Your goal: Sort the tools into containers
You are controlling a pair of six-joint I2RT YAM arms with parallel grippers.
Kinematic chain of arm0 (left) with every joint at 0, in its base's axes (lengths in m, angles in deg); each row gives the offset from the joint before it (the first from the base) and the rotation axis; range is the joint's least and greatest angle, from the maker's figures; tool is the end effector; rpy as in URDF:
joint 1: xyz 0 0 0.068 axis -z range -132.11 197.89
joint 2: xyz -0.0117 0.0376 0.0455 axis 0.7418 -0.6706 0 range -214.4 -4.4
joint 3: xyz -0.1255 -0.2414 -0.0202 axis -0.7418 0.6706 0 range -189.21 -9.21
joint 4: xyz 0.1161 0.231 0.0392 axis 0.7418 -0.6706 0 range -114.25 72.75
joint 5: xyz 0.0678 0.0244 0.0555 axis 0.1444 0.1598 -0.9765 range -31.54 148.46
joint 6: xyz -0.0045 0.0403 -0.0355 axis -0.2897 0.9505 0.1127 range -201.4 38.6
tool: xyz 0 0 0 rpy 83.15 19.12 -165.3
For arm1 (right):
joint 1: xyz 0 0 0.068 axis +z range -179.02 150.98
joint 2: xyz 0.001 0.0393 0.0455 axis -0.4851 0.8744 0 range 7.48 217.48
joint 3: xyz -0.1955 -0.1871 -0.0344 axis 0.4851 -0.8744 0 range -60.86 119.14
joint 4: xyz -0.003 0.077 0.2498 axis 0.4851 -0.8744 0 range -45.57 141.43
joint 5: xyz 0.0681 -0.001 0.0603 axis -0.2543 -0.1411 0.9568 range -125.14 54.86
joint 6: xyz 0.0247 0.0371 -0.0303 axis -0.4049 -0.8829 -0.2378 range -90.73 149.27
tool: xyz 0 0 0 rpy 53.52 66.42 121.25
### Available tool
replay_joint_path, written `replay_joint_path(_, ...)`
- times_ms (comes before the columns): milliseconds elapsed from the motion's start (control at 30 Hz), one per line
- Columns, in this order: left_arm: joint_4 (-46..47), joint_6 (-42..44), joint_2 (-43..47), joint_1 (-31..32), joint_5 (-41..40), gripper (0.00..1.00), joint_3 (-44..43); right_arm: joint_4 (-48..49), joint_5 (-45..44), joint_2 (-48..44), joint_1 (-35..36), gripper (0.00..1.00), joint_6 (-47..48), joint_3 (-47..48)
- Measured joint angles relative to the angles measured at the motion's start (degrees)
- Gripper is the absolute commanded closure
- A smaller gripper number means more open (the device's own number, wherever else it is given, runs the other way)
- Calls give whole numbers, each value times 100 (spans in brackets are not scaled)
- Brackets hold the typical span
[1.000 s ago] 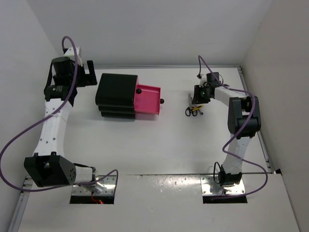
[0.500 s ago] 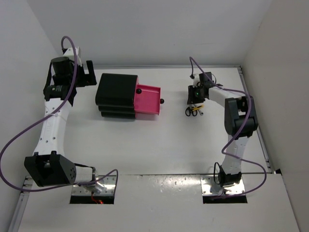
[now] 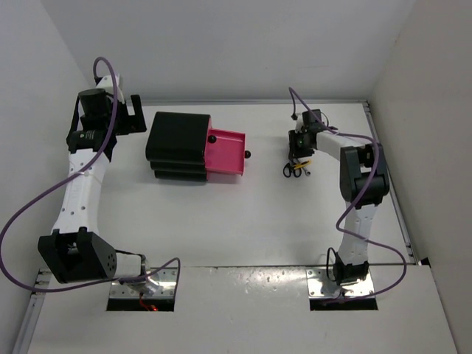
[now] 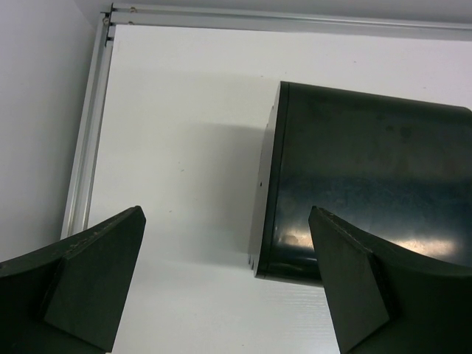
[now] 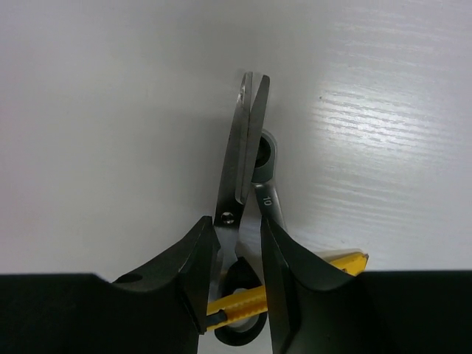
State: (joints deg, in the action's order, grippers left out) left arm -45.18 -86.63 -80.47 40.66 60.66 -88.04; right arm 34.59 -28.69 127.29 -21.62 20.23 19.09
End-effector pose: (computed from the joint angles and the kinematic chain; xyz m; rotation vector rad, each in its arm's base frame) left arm 0.2955 0.0361 0.3949 -0.1937 2.0005 -0.0163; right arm 0.4335 0.0603 0.1401 -0.0067 2.5711 0.2536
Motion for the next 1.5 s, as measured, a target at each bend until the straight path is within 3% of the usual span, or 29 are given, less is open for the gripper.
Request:
replay_joint_path(533, 15, 2, 0, -111, 17, 0, 42, -350, -310, 361, 262, 66, -2, 481)
replay_joint_path(767, 15, 7, 0, -149, 42, 0, 42, -601, -507, 470, 304, 92, -15, 697)
replay_joint_path(967, 15, 9, 0, -153, 44, 0, 42, -533, -356, 428, 334, 100, -160, 614)
replay_joint_path(1200, 15, 2, -2, -153, 133, 0, 42, -428, 472, -52, 529, 100, -765, 70)
replay_joint_path(1500, 15, 0, -11, -153, 221, 0, 42, -160, 916, -1318, 776, 100, -1458, 42)
